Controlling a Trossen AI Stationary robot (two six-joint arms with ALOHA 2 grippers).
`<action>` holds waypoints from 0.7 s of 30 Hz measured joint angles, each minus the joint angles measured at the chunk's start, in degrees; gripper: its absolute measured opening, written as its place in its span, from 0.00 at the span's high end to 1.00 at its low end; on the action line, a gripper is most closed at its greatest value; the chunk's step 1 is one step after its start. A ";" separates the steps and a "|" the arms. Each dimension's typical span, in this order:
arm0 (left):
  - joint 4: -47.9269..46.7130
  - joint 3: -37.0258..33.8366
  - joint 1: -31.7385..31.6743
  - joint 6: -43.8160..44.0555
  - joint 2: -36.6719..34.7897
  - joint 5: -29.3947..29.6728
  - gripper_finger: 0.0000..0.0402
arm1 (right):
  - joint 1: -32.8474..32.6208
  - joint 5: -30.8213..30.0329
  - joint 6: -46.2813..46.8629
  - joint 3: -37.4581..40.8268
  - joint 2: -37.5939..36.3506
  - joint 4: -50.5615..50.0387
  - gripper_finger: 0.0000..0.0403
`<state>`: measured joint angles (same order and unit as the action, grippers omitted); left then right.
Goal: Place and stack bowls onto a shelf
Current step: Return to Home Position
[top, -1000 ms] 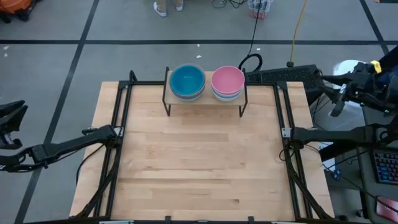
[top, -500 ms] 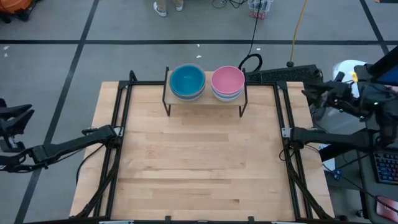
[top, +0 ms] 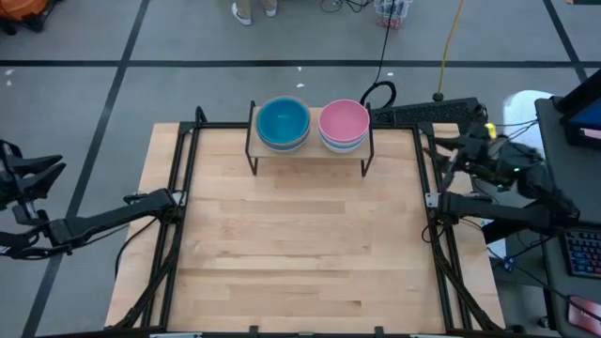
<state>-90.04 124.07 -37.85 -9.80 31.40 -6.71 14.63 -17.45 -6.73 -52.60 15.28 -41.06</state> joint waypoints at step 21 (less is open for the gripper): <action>0.02 0.00 0.00 0.07 0.00 -2.39 0.78 | 0.00 -0.26 1.63 29.22 -7.62 21.75 0.65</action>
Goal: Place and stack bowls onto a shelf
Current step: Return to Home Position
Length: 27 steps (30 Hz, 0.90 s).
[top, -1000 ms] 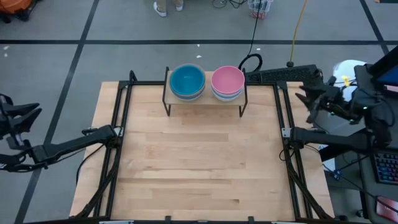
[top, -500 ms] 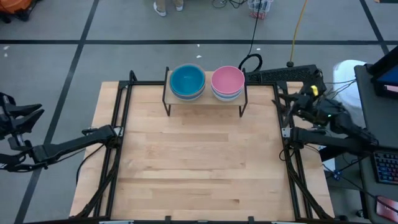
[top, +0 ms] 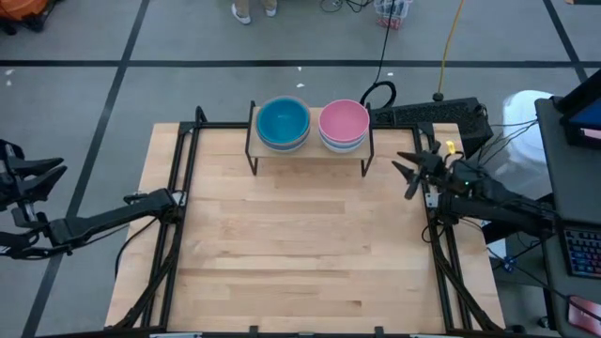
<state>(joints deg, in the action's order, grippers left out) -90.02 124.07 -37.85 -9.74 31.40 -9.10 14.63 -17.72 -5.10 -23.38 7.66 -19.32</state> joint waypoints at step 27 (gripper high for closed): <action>0.05 -2.02 -1.59 -0.36 0.00 -6.52 0.78 | 0.01 -0.17 0.96 14.94 -2.05 15.11 0.65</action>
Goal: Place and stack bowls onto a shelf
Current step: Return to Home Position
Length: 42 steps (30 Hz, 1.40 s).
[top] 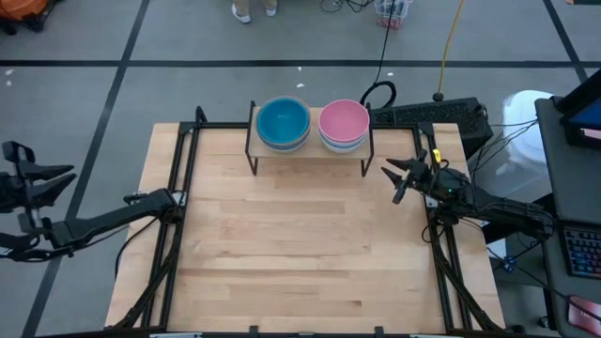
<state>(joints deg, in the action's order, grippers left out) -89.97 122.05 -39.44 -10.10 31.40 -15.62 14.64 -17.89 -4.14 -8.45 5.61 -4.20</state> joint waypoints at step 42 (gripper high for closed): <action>32.34 -50.17 -7.63 -8.26 -2.57 -20.14 0.78 | 0.01 -0.26 0.04 7.39 0.17 11.25 0.65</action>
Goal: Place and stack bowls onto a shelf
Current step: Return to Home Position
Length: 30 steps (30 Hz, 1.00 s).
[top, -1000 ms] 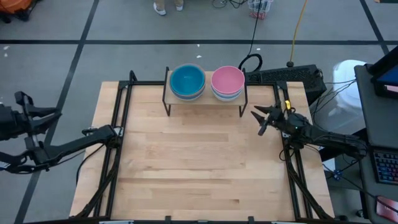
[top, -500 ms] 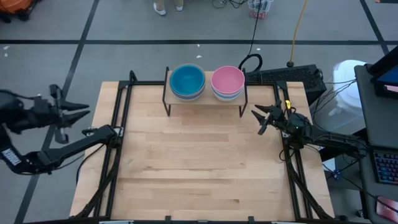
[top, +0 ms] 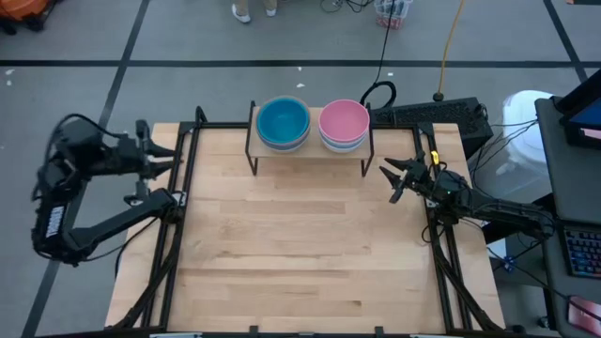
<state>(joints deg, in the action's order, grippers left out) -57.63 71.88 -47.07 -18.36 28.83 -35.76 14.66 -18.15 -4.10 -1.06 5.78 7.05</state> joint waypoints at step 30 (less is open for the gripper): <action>43.35 -55.31 0.00 11.90 -27.34 3.98 0.78 | 0.00 0.07 -0.01 0.07 0.00 0.00 0.65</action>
<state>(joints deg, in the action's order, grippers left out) -14.28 16.57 -47.07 -6.46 1.50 -31.77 14.66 -18.08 -4.10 -0.99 5.78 7.05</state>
